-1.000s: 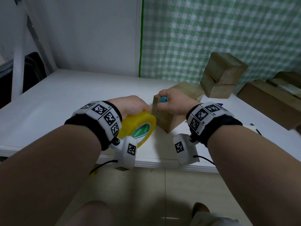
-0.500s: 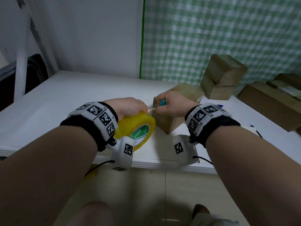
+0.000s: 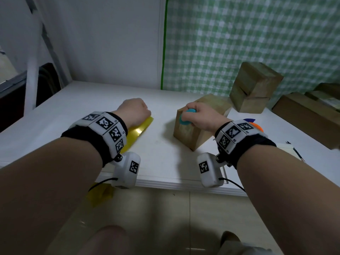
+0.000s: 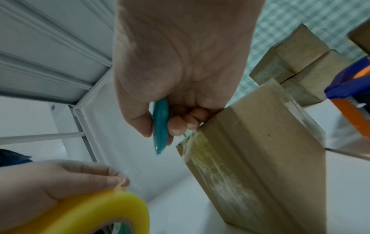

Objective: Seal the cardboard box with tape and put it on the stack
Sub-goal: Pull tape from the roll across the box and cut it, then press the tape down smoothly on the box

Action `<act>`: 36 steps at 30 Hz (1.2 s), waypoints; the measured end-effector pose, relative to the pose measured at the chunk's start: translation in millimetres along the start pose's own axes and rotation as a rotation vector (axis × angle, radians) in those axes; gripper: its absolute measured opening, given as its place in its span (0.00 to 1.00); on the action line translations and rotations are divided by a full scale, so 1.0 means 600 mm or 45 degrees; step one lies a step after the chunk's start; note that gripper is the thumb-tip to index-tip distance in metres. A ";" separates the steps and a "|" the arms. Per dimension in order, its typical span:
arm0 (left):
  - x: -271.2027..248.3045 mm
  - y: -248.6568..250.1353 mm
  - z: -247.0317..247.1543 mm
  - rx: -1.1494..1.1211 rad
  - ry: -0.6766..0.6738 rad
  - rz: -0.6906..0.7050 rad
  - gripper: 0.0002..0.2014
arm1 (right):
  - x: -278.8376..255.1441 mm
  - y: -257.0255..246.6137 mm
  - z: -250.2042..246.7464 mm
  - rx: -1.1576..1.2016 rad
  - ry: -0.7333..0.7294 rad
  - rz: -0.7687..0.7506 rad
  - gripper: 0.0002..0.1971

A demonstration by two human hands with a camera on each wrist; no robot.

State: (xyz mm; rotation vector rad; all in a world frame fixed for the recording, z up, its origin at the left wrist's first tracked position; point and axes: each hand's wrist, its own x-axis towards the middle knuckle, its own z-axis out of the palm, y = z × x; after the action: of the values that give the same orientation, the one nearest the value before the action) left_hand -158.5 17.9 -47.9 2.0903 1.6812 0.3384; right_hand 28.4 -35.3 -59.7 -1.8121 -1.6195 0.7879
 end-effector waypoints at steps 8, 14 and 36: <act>0.012 -0.031 0.057 0.144 0.082 -0.040 0.21 | -0.007 0.010 0.000 0.310 0.207 0.040 0.07; 0.004 -0.026 0.079 0.261 0.043 0.106 0.15 | -0.018 0.021 -0.006 0.399 0.368 0.083 0.08; -0.004 0.085 0.110 -0.184 -0.146 0.441 0.30 | -0.071 0.104 -0.006 -0.246 0.137 0.533 0.18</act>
State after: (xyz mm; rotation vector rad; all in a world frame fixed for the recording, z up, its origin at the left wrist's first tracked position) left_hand -85.6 -4.6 -81.5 2.2409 1.1905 0.4227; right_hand 68.0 -83.6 -102.1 -2.3341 -1.3003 0.7112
